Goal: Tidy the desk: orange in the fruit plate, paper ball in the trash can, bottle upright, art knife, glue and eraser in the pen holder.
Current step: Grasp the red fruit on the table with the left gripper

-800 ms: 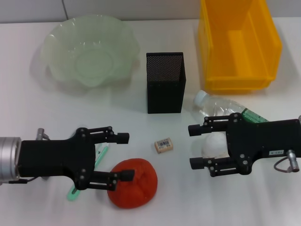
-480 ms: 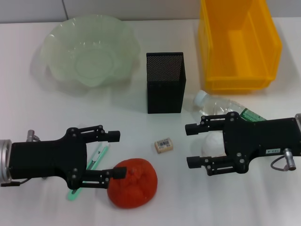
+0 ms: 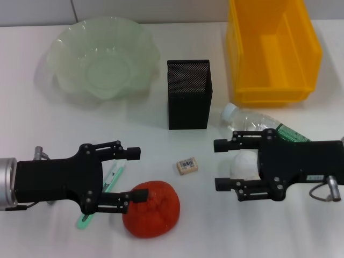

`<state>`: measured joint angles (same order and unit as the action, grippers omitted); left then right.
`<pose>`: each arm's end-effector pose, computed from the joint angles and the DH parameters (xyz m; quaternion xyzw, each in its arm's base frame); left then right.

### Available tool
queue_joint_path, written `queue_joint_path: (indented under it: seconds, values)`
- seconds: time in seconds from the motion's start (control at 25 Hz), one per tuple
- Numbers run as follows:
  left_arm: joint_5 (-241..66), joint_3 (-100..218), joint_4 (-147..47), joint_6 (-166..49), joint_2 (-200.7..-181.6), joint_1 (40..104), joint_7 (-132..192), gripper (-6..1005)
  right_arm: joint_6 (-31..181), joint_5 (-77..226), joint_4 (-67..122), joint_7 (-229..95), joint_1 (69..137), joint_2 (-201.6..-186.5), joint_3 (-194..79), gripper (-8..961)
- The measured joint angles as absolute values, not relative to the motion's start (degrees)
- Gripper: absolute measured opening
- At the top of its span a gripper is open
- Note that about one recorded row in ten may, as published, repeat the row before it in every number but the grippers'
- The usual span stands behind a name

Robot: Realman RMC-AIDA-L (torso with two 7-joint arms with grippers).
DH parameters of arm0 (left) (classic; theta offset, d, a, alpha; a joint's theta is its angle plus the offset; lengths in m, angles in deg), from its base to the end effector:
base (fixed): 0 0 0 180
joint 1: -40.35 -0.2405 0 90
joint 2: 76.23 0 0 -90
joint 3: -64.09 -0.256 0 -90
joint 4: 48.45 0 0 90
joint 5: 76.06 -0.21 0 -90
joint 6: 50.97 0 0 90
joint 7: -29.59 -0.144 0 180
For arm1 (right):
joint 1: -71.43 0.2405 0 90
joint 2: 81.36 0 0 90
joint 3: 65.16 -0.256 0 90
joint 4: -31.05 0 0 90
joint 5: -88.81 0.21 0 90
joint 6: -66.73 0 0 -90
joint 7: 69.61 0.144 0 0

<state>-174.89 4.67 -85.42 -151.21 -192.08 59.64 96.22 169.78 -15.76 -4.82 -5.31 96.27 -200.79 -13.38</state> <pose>-0.2735 0.2565 -0.0067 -0.9504 -0.1202 -0.2852 0.0321 0.2454 0.2714 -0.0184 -0.9465 0.0789 0.3124 0.0183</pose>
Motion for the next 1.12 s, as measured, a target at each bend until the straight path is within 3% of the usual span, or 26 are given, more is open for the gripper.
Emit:
queue_joint_path:
  seconds: [0.4, 1.12]
  values:
    - [-182.03, 4.44, -84.77, -149.53, -194.47, 61.52, 96.59, 819, 170.83, -14.03, -2.05, -9.96, 91.14, -200.71, -14.51, 707]
    - [-183.17, 4.60, -83.52, -146.84, -194.60, 60.30, 96.84, 814, 172.63, -12.54, 5.62, -17.70, 89.65, -200.69, -17.15, 708]
